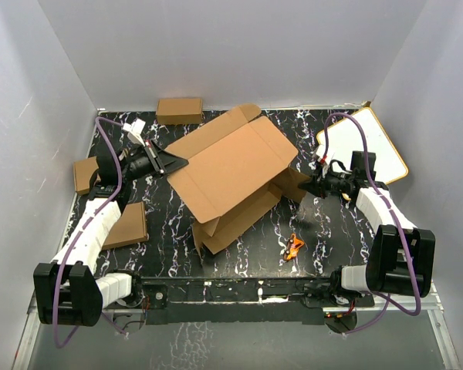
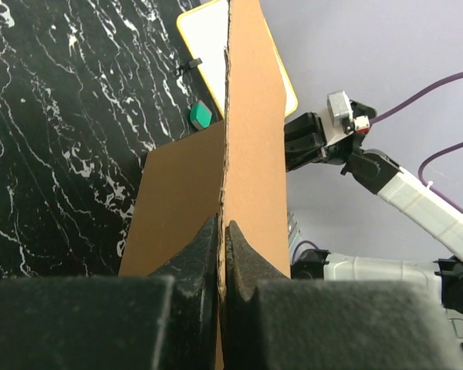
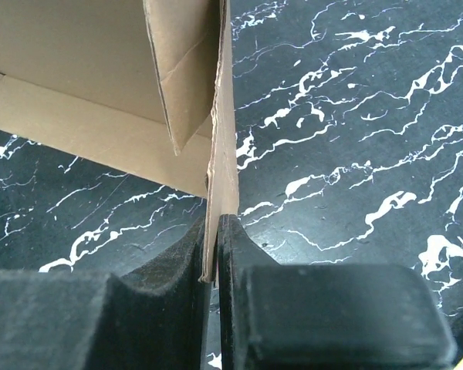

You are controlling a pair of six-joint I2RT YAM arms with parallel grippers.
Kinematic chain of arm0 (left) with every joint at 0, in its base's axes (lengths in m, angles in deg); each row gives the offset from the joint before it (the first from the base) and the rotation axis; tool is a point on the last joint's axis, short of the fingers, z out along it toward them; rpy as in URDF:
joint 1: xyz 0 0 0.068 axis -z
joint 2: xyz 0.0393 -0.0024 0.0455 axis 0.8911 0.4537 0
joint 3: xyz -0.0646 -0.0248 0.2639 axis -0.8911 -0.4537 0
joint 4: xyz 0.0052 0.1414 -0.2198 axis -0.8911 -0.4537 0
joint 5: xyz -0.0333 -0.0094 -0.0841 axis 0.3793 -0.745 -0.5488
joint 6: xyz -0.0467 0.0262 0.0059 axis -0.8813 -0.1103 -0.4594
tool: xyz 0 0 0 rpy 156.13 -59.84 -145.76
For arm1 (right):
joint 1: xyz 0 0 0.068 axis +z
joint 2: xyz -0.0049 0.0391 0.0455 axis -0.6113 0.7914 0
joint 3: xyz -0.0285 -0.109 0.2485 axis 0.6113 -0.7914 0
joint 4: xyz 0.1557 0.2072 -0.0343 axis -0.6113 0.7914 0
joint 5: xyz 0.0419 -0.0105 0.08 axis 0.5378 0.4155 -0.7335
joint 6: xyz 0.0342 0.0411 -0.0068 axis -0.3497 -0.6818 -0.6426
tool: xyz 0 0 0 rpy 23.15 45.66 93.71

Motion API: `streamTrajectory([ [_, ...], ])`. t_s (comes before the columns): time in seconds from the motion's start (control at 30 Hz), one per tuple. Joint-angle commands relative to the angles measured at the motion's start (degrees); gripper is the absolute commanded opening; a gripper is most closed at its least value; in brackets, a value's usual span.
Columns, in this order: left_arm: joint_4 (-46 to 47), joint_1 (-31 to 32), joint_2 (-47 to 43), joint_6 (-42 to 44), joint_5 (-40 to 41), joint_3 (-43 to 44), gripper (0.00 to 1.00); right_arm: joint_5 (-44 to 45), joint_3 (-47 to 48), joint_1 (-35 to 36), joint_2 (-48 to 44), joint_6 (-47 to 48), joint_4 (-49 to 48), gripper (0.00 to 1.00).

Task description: Fold the paper box

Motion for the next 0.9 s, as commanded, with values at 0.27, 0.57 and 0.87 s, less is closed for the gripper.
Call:
streamTrajectory([
  [0.27,-13.6,0.0,0.1,13.2,0.1,6.8,0.0,-5.4,1.9,0.2,0.5,-2.0,-0.8,0.15],
  [0.57,-10.8,0.0,1.9,14.6,-2.5,11.6,0.0,-4.1,4.7,2.9,3.5,-6.1,-2.0,0.16],
  [0.87,-15.5,0.0,-0.1,30.7,0.6,16.3,0.0,10.3,6.5,7.9,4.2,-26.3,-17.0,0.12],
])
